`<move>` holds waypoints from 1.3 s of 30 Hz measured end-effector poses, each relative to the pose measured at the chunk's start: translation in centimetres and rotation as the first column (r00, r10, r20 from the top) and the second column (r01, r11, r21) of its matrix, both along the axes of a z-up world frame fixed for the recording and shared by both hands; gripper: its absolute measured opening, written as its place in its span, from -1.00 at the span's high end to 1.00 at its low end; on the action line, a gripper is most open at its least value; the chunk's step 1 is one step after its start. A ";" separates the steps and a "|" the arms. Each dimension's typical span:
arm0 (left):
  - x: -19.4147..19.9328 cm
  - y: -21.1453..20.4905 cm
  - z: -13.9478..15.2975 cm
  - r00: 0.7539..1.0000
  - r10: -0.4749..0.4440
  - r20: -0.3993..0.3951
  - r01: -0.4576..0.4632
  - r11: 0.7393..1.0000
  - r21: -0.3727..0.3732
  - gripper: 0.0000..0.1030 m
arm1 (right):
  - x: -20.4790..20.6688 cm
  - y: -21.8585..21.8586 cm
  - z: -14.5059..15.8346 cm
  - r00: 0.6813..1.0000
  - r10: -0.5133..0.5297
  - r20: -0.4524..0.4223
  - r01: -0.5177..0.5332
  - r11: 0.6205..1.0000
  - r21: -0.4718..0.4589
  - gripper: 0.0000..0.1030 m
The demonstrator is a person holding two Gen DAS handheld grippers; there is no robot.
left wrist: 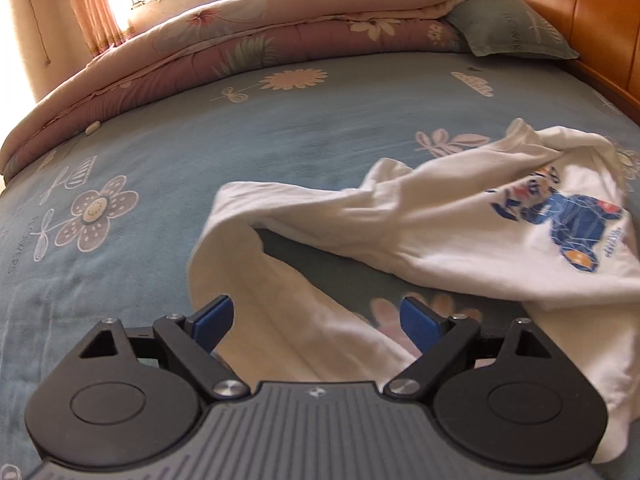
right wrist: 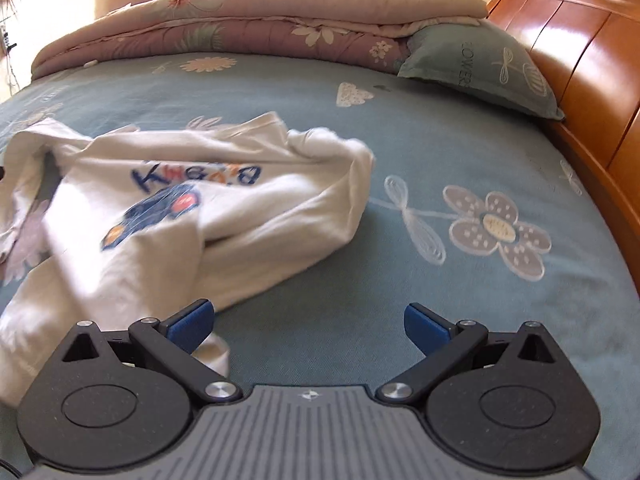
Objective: Fold clothes
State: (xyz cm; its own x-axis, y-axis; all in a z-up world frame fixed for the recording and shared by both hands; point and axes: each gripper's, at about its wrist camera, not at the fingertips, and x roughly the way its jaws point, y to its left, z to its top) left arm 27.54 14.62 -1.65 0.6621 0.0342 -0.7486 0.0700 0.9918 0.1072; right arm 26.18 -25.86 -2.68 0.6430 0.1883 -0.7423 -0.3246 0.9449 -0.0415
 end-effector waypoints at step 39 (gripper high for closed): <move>-11.9 -12.1 -5.2 0.996 -0.084 -0.022 0.074 0.955 -0.287 -0.83 | -3.1 -1.6 -2.9 0.977 -0.204 0.054 0.192 0.965 0.182 -1.00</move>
State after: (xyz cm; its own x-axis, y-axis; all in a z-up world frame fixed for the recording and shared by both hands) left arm 15.68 2.55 -6.84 0.6282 -0.2355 -0.7416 0.1480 0.9719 -0.1833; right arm 23.12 -27.45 -5.57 0.7310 0.1743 -0.6598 -0.1326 0.9847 0.1132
